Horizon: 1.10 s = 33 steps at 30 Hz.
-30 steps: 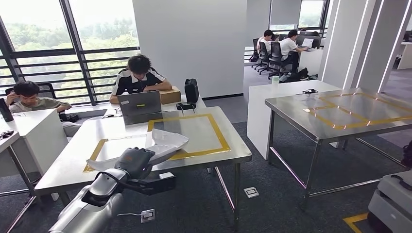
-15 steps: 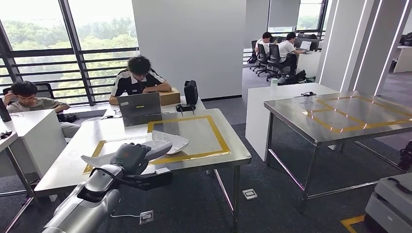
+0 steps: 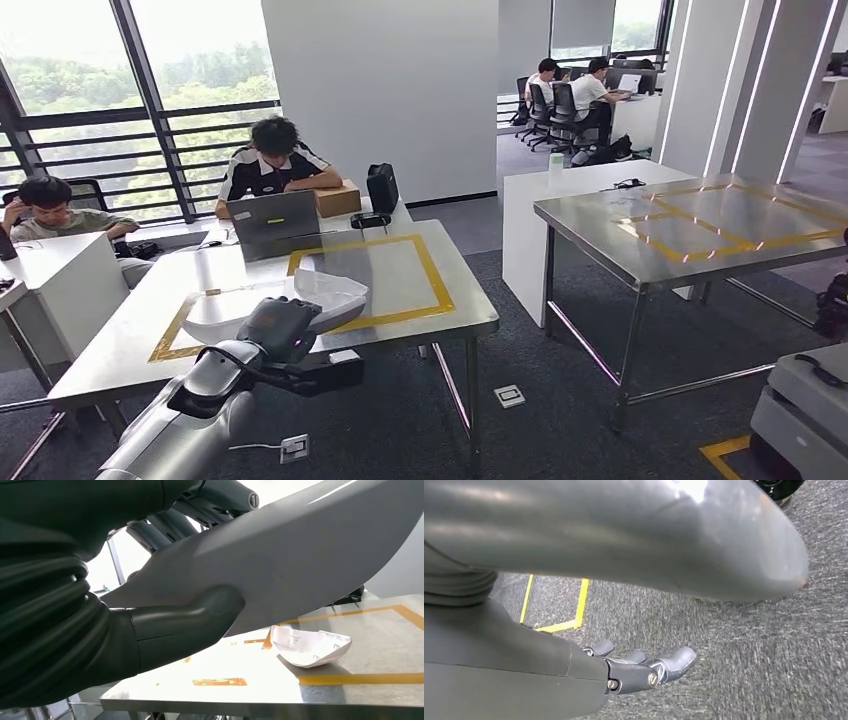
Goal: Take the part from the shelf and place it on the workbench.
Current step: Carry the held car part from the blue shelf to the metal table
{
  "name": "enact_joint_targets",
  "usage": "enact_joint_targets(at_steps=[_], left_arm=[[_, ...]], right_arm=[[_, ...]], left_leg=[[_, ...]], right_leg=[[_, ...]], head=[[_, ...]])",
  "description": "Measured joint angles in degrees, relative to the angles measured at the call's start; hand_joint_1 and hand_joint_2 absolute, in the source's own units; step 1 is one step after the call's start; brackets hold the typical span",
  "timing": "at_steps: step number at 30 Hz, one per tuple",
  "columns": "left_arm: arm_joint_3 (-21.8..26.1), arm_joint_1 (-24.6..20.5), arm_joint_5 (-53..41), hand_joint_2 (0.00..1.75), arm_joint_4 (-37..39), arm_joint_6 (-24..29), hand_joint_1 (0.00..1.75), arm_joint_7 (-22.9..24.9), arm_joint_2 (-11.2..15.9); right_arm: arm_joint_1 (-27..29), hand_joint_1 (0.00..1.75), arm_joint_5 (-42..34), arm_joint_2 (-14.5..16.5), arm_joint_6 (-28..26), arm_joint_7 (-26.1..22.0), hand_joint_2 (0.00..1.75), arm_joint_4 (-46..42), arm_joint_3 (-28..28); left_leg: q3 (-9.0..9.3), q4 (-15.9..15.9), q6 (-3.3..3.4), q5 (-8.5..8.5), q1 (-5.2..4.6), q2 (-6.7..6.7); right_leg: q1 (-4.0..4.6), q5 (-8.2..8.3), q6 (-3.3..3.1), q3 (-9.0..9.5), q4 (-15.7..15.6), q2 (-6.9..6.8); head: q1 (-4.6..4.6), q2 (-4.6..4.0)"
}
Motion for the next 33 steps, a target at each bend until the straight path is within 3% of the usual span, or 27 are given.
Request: enact_joint_targets(at_steps=[1, 2, 4, 6, 8, 11, 12, 14, 16, 17, 18, 19, 21, 25, 27, 30, 31, 32, 33], left_arm=[[0.0, 0.1, 0.0, 1.75, 0.0, 0.0, 1.75, 0.0, 0.0], [0.0, 0.2, 0.0, 1.75, 0.0, 0.0, 1.75, 0.0, 0.0], [0.0, 0.1, 0.0, 1.75, 0.0, 0.0, 1.75, 0.0, 0.0], [0.0, 0.0, 0.0, 1.75, -0.1, 0.0, 1.75, 0.2, -0.1], [0.0, -0.1, -0.1, 1.75, -0.1, 0.0, 1.75, 0.4, -0.1], [0.0, -0.2, -0.2, 1.75, -0.2, 0.0, 1.75, 0.7, -0.2], [0.0, -0.3, -0.3, 1.75, -0.2, 0.0, 1.75, 0.8, -0.3], [0.0, -0.5, -0.6, 1.75, -0.2, -0.1, 1.75, 1.0, -0.3], [0.0, -0.2, -0.8, 1.75, 0.0, -0.3, 1.75, 1.1, -0.3], [0.0, -0.1, -0.9, 1.75, 0.0, -0.4, 1.75, 1.1, -0.4], [0.0, 0.0, -0.9, 1.75, 0.1, -0.5, 1.75, 1.2, -0.3], [0.0, 0.0, -0.9, 1.75, 0.1, -0.5, 1.75, 1.2, -0.3], [0.0, -0.1, -0.9, 1.75, 0.2, -0.5, 1.75, 1.3, -0.2], [0.0, -0.1, -1.0, 1.75, 0.3, -0.5, 1.75, 1.5, 0.0], [0.0, -0.1, -1.0, 1.75, 0.3, -0.4, 1.75, 1.6, 0.2], [0.0, 0.1, -1.0, 1.75, 0.4, -0.4, 1.75, 1.6, 0.4], [0.0, 0.3, -1.0, 1.75, 0.5, -0.4, 1.75, 1.6, 0.5], [0.0, 0.5, -1.0, 1.75, 0.6, -0.4, 1.75, 1.5, 0.5], [0.0, 0.6, -1.1, 1.75, 0.6, -0.4, 1.75, 1.5, 0.5]], right_arm=[[0.0, 0.0, 0.0, 0.0, 0.0, 0.0, 0.0, 0.0, 0.0], [0.0, 0.0, 0.0, 0.0, 0.0, 0.0, 0.0, 0.0, 0.0], [0.0, 0.0, -0.1, 0.1, 0.0, 0.0, 0.0, 0.0, 0.0], [0.0, 0.0, -0.2, 0.3, 0.0, 0.0, 0.0, 0.0, 0.0], [0.0, 0.0, -0.3, 0.4, 0.0, 0.0, 0.0, 0.0, 0.0], [0.0, 0.0, -0.3, 0.4, 0.0, 0.0, 0.0, 0.0, 0.0], [0.0, 0.0, -0.3, 0.4, 0.0, 0.0, 0.0, 0.0, 0.0], [0.0, 0.0, -0.3, 0.3, 0.1, 0.0, 0.0, 0.0, 0.0], [0.1, 0.0, -0.3, 0.3, 0.1, 0.0, 0.0, 0.0, 0.0], [0.1, 0.0, -0.3, 0.3, 0.1, 0.0, 0.0, 0.0, 0.0], [0.2, 0.0, -0.3, 0.2, 0.1, 0.0, 0.0, 0.0, 0.0], [0.2, 0.0, -0.3, 0.1, 0.1, 0.0, 0.0, 0.0, 0.0], [0.1, 0.0, -0.3, 0.0, 0.1, 0.0, 0.0, 0.0, 0.0], [0.0, 0.0, -0.3, 0.0, 0.1, 0.0, 0.0, 0.0, 0.0], [0.1, 0.0, -0.3, 0.0, 0.1, 0.0, 0.0, 0.0, 0.0], [0.1, 0.0, -0.3, 0.0, 0.0, 0.0, 0.0, 0.0, 0.0], [0.1, 0.0, -0.4, 0.0, 0.0, 0.0, 0.0, 0.0, 0.0], [0.1, 0.0, -0.4, 0.0, 0.0, 0.0, 0.0, 0.0, 0.0], [0.2, 0.0, -0.4, 0.0, 0.0, 0.0, 0.0, 0.0, -0.1]], left_leg=[[-1.02, 1.4, 0.45, 0.17, -0.3, 0.01], [-1.02, 0.8, 1.0, 1.31, -0.67, 0.01], [1.52, -5.5, 2.37, 5.0, -1.74, 0.12], [4.47, -11.4, 3.44, 6.81, -2.73, 0.41], [5.55, -13.3, 3.81, 6.46, -3.15, 0.5], [7.09, -15.3, 3.9, 6.64, -2.71, 0.27], [7.69, -15.9, 4.02, 6.69, -2.54, 0.23], [8.19, -16.2, 4.41, 6.37, -2.54, 0.1], [8.37, -15.8, 4.63, 5.79, -2.57, -0.19], [8.49, -15.5, 4.61, 5.43, -2.54, -0.37], [8.63, -15.2, 4.5, 5.03, -2.49, -0.54], [8.76, -14.8, 4.33, 4.57, -2.44, -0.67], [8.76, -13.9, 3.76, 3.68, -2.57, -0.89], [8.92, -13.6, 2.61, 2.7, -2.52, -0.98], [8.07, -11.4, 1.89, 1.65, -2.37, -0.66], [2.44, -1.6, 1.01, -1.34, -1.8, -0.29], [0.69, 0.7, 0.85, -1.41, -1.6, -0.24], [-0.13, 1.0, 0.75, -0.38, -1.44, -0.21], [0.09, -0.7, 0.7, 1.67, -1.31, -0.16]], right_leg=[[0.25, -0.14, -0.18, 0.12, 0.0, -0.09], [0.45, -0.27, -0.32, 0.27, 0.0, -0.15], [0.64, -0.57, -0.46, 0.67, -0.1, -0.27], [0.73, -0.75, -0.24, 0.98, -0.5, -0.39], [0.77, -0.66, 0.31, 1.24, -1.2, -0.55], [0.87, -1.02, 1.07, 1.66, -1.3, -0.69], [0.96, -1.77, 1.19, 0.89, 0.2, -0.65], [1.09, -3.83, 1.3, -2.72, 6.3, -0.56], [1.13, -4.15, 1.5, -6.43, 11.0, -0.55], [1.09, -2.86, 1.61, -7.04, 10.7, -0.56], [1.01, -0.79, 1.7, -6.59, 8.5, -0.56], [0.93, 1.36, 1.74, -5.43, 5.0, -0.56], [0.98, 3.37, 1.53, -3.08, -0.3, -0.47], [1.19, 2.66, 0.26, -1.8, -1.7, -0.43], [0.94, 2.32, -0.4, -0.78, -2.1, -0.52], [0.71, 1.32, -0.78, 0.84, -2.5, -0.59], [0.62, 0.89, -0.69, 1.36, -2.5, -0.57], [0.5, 0.44, -0.54, 1.91, -2.5, -0.55], [0.35, -0.06, -0.33, 2.56, -2.5, -0.53]], head=[[0.0, 0.0], [0.01, 0.0], [0.01, 0.0], [-0.02, 0.0], [-0.08, 0.0], [-0.05, 0.0], [-0.03, 0.0], [-0.02, 0.0], [-0.02, 0.0], [-0.02, 0.0], [-0.02, 0.0], [-0.02, 0.0], [-0.03, 0.0], [-0.06, 0.0], [-0.1, 0.0], [-0.14, 0.0], [-0.15, 0.0], [-0.15, 0.0], [-0.15, 0.0]])
